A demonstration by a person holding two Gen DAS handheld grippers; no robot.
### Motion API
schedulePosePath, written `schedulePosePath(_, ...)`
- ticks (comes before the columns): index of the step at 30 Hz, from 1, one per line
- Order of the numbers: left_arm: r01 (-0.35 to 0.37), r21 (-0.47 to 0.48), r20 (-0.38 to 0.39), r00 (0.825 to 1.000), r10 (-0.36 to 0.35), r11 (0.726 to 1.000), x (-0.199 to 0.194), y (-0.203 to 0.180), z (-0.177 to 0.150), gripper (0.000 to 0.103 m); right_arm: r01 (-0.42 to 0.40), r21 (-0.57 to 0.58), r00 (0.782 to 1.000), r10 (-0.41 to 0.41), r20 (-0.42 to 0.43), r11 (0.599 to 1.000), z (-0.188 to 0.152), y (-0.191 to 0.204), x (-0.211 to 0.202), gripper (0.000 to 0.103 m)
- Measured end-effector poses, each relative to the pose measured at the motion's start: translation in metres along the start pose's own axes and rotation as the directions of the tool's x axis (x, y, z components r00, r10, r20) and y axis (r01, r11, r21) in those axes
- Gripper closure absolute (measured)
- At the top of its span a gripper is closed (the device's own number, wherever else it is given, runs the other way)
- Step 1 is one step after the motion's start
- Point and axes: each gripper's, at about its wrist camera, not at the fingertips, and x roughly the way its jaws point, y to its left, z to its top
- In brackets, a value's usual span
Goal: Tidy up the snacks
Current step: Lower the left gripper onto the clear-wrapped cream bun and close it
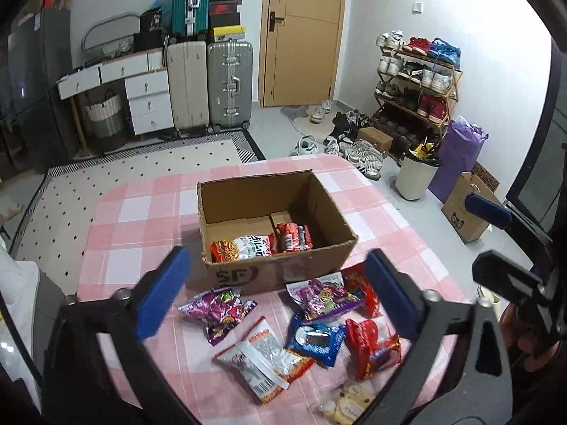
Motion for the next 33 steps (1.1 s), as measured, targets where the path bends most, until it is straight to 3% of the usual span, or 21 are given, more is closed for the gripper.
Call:
schedulePosePath(10,0.003,0.016,0.038,0.999,-0.004,1.0,-0.059,-0.027,-0.025,0.001,0.016,-0.007,0.999,-0.016,0.031,1.0,-0.023,0.032,-0.051,0.001)
schedulePosePath(17,0.029,-0.004,0.009,1.0,-0.029,1.0,-0.077,-0.034,-0.063,0.001,0.063,-0.004,0.997,-0.063,0.045,0.998,-0.044,0.043,-0.086,0.001)
schedulePosePath(25,0.088,-0.001,-0.076,0.993,-0.088,0.996,-0.068,-0.044,-0.108,0.001,0.09,-0.002,0.995,-0.089,0.034,0.996,-0.066,0.049,-0.12,0.001)
schedulePosePath(33,0.171,0.117,-0.228,0.963,-0.141,0.978,-0.026,-0.068,-0.16,0.001,0.084,0.023,0.996,-0.085,0.019,0.996,-0.083,0.046,-0.138,0.001)
